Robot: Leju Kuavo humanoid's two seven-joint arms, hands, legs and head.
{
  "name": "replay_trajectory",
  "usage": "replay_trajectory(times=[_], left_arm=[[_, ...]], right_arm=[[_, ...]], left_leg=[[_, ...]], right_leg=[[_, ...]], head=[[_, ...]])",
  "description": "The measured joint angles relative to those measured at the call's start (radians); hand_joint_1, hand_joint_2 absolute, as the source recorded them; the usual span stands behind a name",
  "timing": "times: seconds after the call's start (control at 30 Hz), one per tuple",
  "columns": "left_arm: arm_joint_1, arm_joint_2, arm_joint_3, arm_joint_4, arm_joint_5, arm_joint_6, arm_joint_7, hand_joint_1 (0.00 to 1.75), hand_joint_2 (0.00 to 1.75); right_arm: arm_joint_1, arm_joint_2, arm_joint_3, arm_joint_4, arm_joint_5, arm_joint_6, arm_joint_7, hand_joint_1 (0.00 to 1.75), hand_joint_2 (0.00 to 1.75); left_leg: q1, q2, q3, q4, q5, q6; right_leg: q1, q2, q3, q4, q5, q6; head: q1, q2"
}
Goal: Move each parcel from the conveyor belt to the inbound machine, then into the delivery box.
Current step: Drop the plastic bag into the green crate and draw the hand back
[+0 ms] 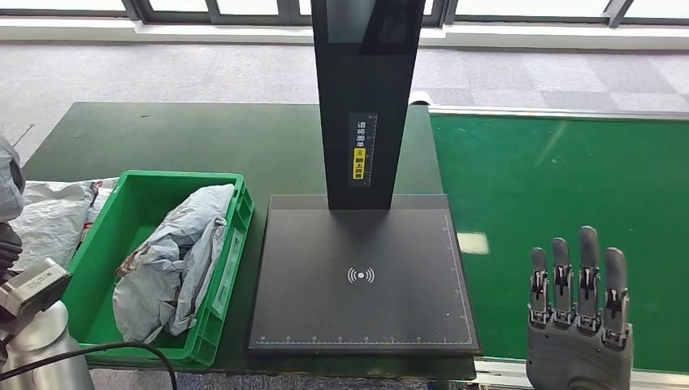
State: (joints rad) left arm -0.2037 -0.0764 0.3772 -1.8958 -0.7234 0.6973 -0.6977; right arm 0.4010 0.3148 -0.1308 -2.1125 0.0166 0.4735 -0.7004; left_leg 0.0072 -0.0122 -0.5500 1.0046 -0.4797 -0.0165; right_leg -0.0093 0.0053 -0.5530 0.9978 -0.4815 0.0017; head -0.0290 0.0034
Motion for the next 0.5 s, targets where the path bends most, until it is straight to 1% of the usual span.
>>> replay_trajectory(times=[0.13, 0.17, 0.2, 0.23, 0.3, 0.37, 0.43, 0.5], left_arm=[[-0.016, -0.002, 0.041, 0.008, -0.004, 0.0, 0.005, 1.75, 1.75], [-0.022, 0.003, 0.054, 0.015, -0.004, -0.003, 0.019, 1.75, 1.75], [-0.03, 0.013, 0.062, 0.03, -0.013, -0.013, 0.051, 1.75, 1.75], [-0.04, 0.03, 0.067, 0.052, -0.033, -0.035, 0.1, 1.75, 1.75], [-0.059, 0.077, 0.068, 0.121, -0.082, -0.125, 0.224, 1.75, 1.75], [-0.074, 0.121, 0.062, 0.211, -0.102, -0.239, 0.316, 1.75, 1.75], [-0.08, 0.143, 0.038, 0.313, -0.101, -0.333, 0.356, 1.75, 1.75], [-0.079, 0.148, -0.005, 0.413, -0.111, -0.405, 0.375, 1.75, 1.75]], right_arm=[[-0.01, 0.0, 0.001, 0.016, -0.005, 0.009, 0.0, 0.0, 1.75], [-0.017, 0.0, 0.002, 0.024, -0.008, 0.013, 0.0, 0.0, 1.75], [-0.025, 0.0, 0.002, 0.033, -0.01, 0.018, 0.0, 0.0, 1.75], [-0.033, 0.0, 0.002, 0.041, -0.012, 0.023, 0.0, 0.0, 1.75], [-0.048, 0.0, 0.002, 0.056, -0.016, 0.036, 0.0, 0.0, 1.75], [-0.062, -0.002, 0.003, 0.072, -0.01, 0.047, 0.0, 0.0, 1.75], [-0.075, -0.005, 0.008, 0.09, 0.006, 0.041, 0.0, 0.0, 1.75], [-0.089, -0.013, 0.02, 0.11, 0.018, 0.022, 0.0, 0.0, 1.75]], left_leg=[[0.0, 0.0, -0.001, 0.0, 0.0, 0.0], [0.0, 0.0, -0.001, 0.0, 0.0, 0.0], [0.0, 0.0, -0.001, 0.0, 0.0, 0.0], [0.0, 0.0, -0.001, 0.0, 0.0, 0.0], [0.0, 0.0, 0.0, 0.0, 0.001, -0.001], [0.0, 0.0, 0.0, 0.0, 0.001, -0.002], [0.0, 0.0, 0.0, 0.0, 0.002, -0.003], [0.0, 0.0, 0.0, 0.0, 0.003, -0.003]], right_leg=[[0.0, 0.0, -0.001, 0.0, 0.0, 0.0], [0.001, 0.0, -0.001, 0.0, 0.0, 0.0], [0.001, 0.0, -0.002, 0.0, 0.0, 0.0], [0.001, 0.0, -0.002, 0.0, 0.0, 0.0], [0.001, 0.0, -0.002, 0.0, 0.0, -0.001], [0.002, 0.0, -0.003, 0.001, 0.0, -0.002], [0.002, 0.0, -0.003, 0.001, 0.0, -0.003], [0.002, 0.0, -0.003, 0.001, 0.001, -0.003]], head=[[0.0, 0.0], [0.0, 0.0], [0.0, 0.0], [0.0, 0.0], [0.0, 0.0], [0.0, 0.0], [0.0, 0.0], [0.0, 0.0]])
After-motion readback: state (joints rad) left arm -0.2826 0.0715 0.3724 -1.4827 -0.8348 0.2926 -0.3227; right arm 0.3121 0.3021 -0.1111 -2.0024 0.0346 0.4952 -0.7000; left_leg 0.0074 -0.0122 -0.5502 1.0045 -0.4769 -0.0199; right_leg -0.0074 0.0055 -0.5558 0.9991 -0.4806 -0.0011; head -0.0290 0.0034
